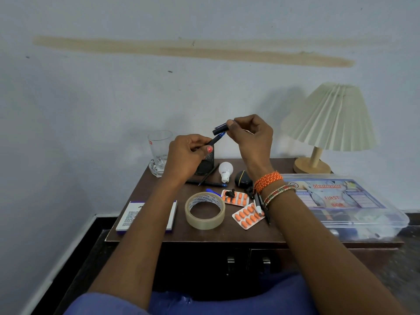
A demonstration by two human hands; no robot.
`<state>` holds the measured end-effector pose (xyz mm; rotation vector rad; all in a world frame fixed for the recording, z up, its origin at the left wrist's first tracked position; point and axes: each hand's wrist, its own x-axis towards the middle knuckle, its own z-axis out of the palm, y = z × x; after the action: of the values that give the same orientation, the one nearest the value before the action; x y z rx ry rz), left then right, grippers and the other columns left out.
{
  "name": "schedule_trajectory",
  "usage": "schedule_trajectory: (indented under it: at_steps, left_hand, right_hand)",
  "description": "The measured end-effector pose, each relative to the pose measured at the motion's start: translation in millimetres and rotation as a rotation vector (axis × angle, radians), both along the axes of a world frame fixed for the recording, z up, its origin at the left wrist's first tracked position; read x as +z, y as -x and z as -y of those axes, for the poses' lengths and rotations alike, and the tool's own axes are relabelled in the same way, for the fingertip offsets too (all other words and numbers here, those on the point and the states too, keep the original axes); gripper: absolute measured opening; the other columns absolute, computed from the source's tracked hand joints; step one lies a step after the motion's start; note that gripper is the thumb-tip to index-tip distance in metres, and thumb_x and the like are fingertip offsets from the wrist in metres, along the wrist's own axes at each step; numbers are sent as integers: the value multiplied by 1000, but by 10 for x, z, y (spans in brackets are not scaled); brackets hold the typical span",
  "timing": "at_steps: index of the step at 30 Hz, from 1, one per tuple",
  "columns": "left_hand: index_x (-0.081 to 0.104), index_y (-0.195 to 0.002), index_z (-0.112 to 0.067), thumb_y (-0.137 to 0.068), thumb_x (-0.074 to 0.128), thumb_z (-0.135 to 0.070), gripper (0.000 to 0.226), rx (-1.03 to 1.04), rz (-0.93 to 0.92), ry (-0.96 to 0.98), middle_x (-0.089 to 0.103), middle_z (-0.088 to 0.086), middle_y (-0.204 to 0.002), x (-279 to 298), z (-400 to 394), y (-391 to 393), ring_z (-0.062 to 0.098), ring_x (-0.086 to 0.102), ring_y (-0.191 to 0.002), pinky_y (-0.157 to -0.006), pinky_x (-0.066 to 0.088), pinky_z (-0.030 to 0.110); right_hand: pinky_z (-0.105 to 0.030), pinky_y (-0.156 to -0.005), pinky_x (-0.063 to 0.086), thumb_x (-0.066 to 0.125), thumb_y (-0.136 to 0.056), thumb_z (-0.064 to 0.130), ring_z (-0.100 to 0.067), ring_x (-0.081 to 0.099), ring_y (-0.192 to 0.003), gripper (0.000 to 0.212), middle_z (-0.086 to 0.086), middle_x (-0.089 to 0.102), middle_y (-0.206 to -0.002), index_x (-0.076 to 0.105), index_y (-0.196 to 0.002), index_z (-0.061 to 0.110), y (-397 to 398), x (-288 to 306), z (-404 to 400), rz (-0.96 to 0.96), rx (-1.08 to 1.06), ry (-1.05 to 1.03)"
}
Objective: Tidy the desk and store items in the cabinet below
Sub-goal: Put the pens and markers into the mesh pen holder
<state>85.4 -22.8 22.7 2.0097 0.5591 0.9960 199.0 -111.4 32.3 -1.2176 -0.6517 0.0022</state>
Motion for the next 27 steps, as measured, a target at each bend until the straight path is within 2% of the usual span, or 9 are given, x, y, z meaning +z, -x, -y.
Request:
schedule_trajectory:
  at_steps: [4, 8, 12, 15, 18, 24, 27]
  left_hand:
    - [71, -102, -9, -85, 66, -10, 17, 21, 18, -8, 69, 0, -85, 11, 5, -2, -1, 60, -65, -66, 50, 18]
    - [71, -100, -9, -86, 65, -9, 16, 43, 25, -11, 68, -2, -85, 15, 4, 9, 0, 61, -67, -63, 47, 16]
    - [71, -101, -9, -86, 64, -7, 16, 69, 35, 0, 68, -2, -86, -4, -33, 39, -1, 62, -72, -68, 50, 17]
    - [71, -101, -9, -86, 65, -7, 17, 65, 43, 2, 69, 0, -88, -6, -46, 39, -1, 63, -75, -71, 51, 16]
    - [72, -100, -10, -86, 64, -7, 17, 57, 40, -15, 69, -3, -87, -9, -46, 29, -3, 63, -76, -71, 49, 9]
    - [71, -99, -11, -85, 66, -7, 16, 32, 50, -23, 69, -3, -85, -11, -16, -4, -1, 64, -76, -78, 53, 22]
    - [67, -105, -13, -84, 67, -10, 22, 44, 58, -4, 69, -3, -85, -9, 3, -6, 9, 66, -78, -78, 52, 24]
  right_hand:
    - [-28, -76, 57, 73, -80, 13, -11, 67, -74, 6, 5, 68, -75, 68, -79, 9, 35, 12, -24, 79, -69, 70]
    - [-36, -80, 59, 74, -78, 12, -21, 70, -79, 4, -2, 71, -78, 71, -80, 12, -25, 46, 2, 0, -129, -23]
    - [-42, -81, 59, 73, -79, 9, -23, 70, -81, 3, -5, 72, -78, 73, -82, 10, -110, 20, 31, -84, -115, -59]
    - [-40, -81, 59, 70, -81, 5, -22, 70, -77, 5, -6, 71, -77, 73, -86, 5, -96, 15, 36, -111, -77, -63]
    - [-36, -79, 60, 70, -82, 3, -21, 70, -76, 9, -9, 71, -78, 72, -89, -1, -48, 21, 20, -96, -25, -43]
    - [-37, -79, 60, 70, -82, 5, -25, 71, -79, 6, -11, 72, -80, 73, -87, 2, 10, -10, -26, -39, 18, 9]
    - [-33, -75, 60, 68, -84, 5, -23, 71, -80, 9, -11, 72, -82, 72, -91, 1, 50, -29, -40, -22, 45, 27]
